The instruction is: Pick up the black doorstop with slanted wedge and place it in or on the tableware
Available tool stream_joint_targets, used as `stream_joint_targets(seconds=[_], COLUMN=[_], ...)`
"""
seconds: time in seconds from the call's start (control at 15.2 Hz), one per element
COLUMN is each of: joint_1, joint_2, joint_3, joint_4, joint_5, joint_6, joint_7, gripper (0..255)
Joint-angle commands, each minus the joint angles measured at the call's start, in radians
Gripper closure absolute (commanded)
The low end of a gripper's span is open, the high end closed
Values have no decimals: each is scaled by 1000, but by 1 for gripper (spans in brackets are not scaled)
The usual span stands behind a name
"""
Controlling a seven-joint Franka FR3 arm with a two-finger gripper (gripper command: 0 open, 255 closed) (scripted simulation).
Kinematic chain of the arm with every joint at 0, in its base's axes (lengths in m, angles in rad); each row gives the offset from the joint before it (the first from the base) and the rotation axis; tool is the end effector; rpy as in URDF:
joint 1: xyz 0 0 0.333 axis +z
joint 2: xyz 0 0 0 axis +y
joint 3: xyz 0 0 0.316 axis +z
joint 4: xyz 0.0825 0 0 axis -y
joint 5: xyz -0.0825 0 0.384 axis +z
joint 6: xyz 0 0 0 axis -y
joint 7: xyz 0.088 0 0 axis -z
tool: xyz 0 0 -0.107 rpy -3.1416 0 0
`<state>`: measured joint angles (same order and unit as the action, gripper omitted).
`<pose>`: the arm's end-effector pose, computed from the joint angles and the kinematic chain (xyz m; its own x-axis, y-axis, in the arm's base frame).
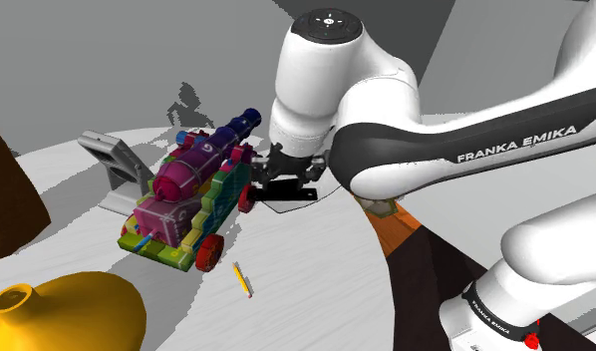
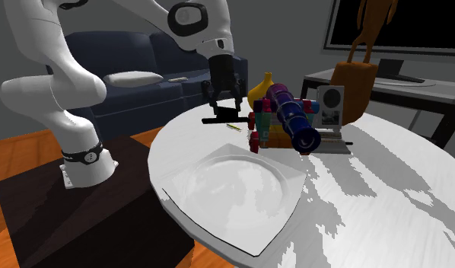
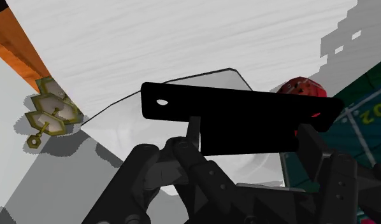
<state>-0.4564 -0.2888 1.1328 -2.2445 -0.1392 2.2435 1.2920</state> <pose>0.3926 0.3321 0.4297 0.7967 -0.4692 0.3810 -0.5120 -0.8589 0.0128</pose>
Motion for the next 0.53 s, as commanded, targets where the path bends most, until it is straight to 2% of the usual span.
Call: stream_joint_targets(seconds=[0.0,0.46], joint_1=[-4,-115], joint_2=[2,103], joint_3=[-21,-72], joint_4=[6,54], joint_5=[-1,-96], joint_6=[-1,35], joint_7=[-25,-122], gripper=[255,255])
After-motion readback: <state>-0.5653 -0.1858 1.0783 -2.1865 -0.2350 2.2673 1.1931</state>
